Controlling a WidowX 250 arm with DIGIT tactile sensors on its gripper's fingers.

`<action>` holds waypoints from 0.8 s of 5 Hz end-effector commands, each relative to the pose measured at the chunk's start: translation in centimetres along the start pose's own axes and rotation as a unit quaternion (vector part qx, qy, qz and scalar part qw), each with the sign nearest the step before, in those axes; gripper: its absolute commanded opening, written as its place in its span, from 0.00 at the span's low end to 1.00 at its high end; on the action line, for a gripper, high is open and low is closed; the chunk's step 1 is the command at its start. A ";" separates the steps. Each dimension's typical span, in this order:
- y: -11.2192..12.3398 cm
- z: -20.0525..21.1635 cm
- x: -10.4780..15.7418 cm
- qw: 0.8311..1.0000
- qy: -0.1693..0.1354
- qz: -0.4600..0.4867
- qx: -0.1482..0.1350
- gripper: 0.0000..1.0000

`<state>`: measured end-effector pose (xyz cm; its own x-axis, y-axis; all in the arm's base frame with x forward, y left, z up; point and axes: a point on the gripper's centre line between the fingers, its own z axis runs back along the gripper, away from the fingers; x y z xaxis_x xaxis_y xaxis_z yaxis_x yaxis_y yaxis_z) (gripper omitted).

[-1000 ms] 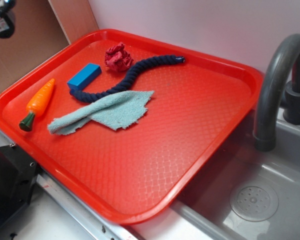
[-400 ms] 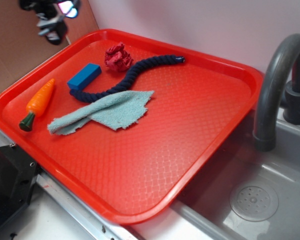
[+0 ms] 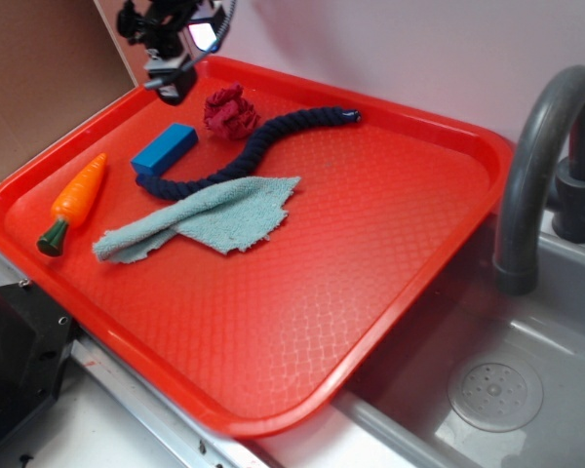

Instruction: Grab the red paper.

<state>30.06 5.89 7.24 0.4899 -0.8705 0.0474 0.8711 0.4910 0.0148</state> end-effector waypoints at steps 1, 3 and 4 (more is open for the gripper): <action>-1.0 -1.8 1.6 1.000 0.025 -0.016 0.002 1.00; -1.7 -4.4 1.2 0.997 0.065 -0.005 -0.029 1.00; -1.3 -5.6 0.6 0.996 0.079 0.001 -0.038 1.00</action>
<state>29.38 4.57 1.46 0.4625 -0.8791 -0.1155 0.8782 0.4722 -0.0768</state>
